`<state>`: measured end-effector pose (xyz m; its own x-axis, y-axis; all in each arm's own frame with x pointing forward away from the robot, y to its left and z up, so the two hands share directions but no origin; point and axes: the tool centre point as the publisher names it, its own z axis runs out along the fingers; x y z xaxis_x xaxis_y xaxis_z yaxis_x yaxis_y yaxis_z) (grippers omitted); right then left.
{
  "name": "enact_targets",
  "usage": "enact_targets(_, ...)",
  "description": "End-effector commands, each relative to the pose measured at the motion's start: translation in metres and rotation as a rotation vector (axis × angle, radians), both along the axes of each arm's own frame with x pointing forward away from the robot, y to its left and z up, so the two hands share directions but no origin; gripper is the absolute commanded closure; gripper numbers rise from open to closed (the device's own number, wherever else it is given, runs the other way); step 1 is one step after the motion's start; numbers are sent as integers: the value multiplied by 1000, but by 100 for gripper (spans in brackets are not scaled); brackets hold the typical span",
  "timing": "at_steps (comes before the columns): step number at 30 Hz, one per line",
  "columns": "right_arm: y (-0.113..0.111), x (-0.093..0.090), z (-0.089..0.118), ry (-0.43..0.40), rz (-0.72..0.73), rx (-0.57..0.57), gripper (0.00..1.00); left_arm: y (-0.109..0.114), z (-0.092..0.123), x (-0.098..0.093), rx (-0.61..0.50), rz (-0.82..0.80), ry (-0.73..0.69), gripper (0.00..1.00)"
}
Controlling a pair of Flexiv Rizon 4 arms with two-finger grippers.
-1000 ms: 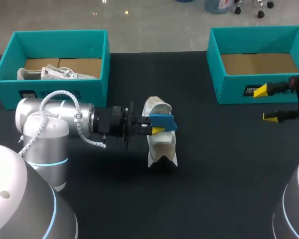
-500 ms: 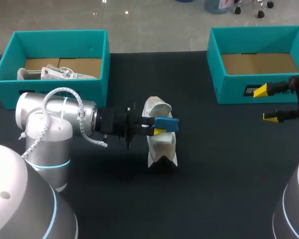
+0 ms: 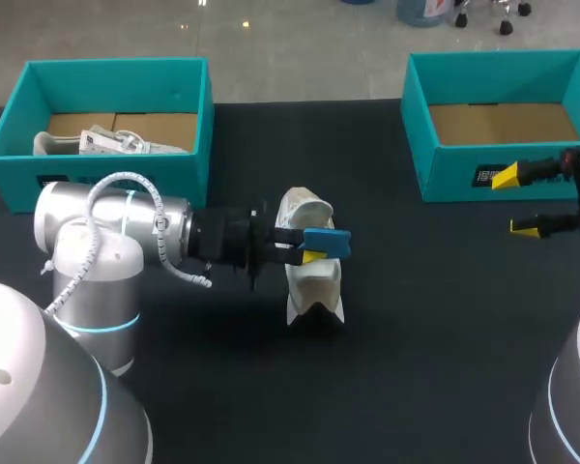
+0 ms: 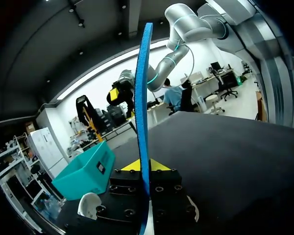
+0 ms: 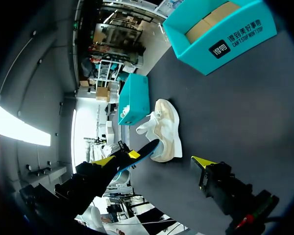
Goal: Take the shoe out of the shoebox, open the shoe tongue, remove and reinsert the insole, then place the shoe into the shoebox
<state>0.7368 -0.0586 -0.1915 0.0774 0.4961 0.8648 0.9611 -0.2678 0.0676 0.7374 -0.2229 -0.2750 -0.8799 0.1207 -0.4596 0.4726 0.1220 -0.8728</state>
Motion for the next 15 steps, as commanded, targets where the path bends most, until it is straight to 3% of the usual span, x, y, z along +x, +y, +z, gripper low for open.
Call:
enact_targets(1,0,-1,0,2,-2,-4,0,-1,-3,0,8,8,2,100)
enact_targets(15,0,-1,0,2,-2,-4,0,-4,-21,11,34,24,-34,100)
